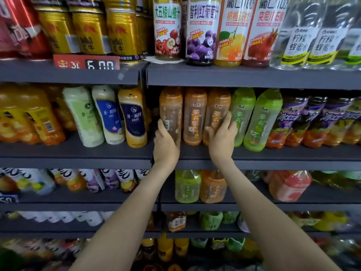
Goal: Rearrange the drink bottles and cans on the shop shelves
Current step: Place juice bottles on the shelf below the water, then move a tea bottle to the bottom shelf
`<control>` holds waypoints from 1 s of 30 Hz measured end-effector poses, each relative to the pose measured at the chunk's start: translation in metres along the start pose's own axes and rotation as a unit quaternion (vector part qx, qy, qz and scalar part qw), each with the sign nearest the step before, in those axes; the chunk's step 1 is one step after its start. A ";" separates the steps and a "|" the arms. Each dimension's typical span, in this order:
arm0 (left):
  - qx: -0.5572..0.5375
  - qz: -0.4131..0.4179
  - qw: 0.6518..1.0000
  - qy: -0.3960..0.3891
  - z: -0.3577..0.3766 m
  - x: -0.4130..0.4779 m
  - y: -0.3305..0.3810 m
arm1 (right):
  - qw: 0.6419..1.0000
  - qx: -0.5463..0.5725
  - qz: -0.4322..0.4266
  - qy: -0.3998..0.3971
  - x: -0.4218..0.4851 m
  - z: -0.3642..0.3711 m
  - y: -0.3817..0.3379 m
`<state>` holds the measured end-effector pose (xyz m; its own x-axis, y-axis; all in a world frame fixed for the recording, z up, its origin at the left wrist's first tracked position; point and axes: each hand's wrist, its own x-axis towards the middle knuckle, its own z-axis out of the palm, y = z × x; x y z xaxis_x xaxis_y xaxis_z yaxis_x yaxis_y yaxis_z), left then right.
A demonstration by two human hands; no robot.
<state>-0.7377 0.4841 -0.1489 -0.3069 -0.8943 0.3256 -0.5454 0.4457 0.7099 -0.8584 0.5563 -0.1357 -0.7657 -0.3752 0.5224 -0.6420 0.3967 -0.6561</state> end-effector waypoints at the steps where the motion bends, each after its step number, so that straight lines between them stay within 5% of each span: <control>1: -0.003 0.000 1.000 -0.004 0.001 -0.001 -0.001 | 1.000 0.001 0.004 0.000 -0.001 0.002 0.000; 8: 0.026 0.012 1.000 0.005 0.010 -0.043 0.007 | 0.999 0.030 -0.034 -0.012 -0.041 -0.001 0.024; 15: -0.016 0.167 0.984 -0.066 0.057 -0.129 0.038 | 0.989 0.071 -0.102 -0.080 -0.091 -0.054 0.081; 22: 0.076 0.164 0.957 -0.226 0.131 -0.222 0.100 | 0.983 0.045 -0.029 -0.175 -0.109 -0.149 0.207; 30: 0.123 0.176 0.919 -0.331 0.248 -0.347 0.197 | 0.981 0.004 0.097 -0.167 -0.134 -0.301 0.377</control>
<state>-0.9324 0.8926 -0.2767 -0.8607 -0.5092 -0.0009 -0.4564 0.7707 0.4446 -1.0096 1.0079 -0.2889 -0.8171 -0.5475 0.1808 -0.4842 0.4813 -0.7307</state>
